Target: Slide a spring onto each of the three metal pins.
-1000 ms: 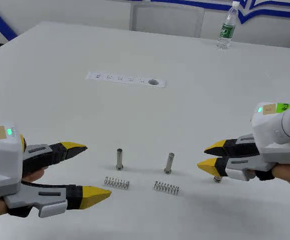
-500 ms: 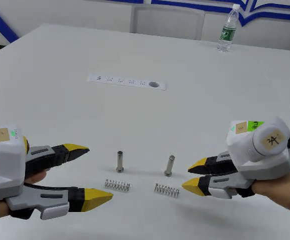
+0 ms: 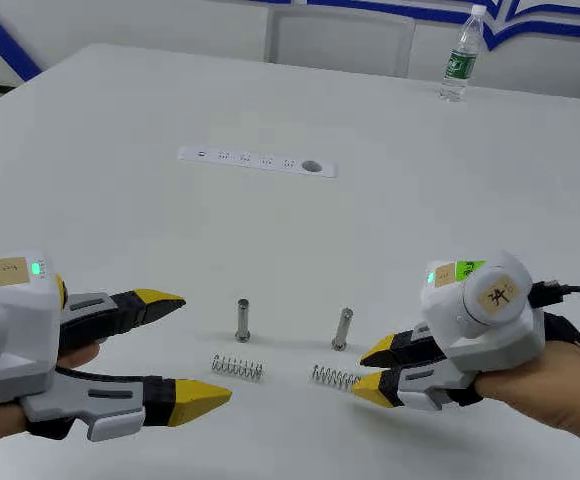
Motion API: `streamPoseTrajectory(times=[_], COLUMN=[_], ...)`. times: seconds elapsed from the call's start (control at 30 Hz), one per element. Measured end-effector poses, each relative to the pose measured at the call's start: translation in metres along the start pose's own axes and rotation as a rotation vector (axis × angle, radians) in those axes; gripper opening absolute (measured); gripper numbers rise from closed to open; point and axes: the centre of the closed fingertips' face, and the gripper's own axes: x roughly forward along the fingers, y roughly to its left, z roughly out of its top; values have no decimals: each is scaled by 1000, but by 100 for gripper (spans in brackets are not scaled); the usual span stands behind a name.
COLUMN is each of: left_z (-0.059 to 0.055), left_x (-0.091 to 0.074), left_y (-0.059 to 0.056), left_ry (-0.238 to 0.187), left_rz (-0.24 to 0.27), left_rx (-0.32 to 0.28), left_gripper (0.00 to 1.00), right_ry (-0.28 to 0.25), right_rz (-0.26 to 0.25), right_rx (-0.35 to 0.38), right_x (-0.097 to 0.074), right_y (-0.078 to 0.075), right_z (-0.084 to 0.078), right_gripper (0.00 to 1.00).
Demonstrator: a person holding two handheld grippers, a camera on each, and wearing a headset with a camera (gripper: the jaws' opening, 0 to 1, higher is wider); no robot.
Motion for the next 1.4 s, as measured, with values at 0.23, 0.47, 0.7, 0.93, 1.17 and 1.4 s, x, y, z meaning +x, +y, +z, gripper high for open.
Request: streamPoseTrajectory(times=[0.23,0.47,0.7,0.93,1.17,1.4], left_z=[-1,-2,-3,-3,-5,-2], left_x=[2,5,7,10,18,29], left_y=[-3,-6,-10,-14,-24,-34], left_ry=[5,8,14,19,37,54], left_rz=[-8,-21,-34,-49,-87,-139], left_rx=[2,4,8,13,28,60], left_gripper=[68,67,67,66,65,63], right_ry=[17,30,33,35,31,19], right_rz=[10,15,15,14,15,20], right_rx=[3,-10,-22,-21,-30,-62], right_x=[6,11,13,12,3,-13], right_y=[0,1,0,1,7,17], right_z=[-6,-8,-8,-8,0,15], right_gripper=[18,16,14,12,12,11])
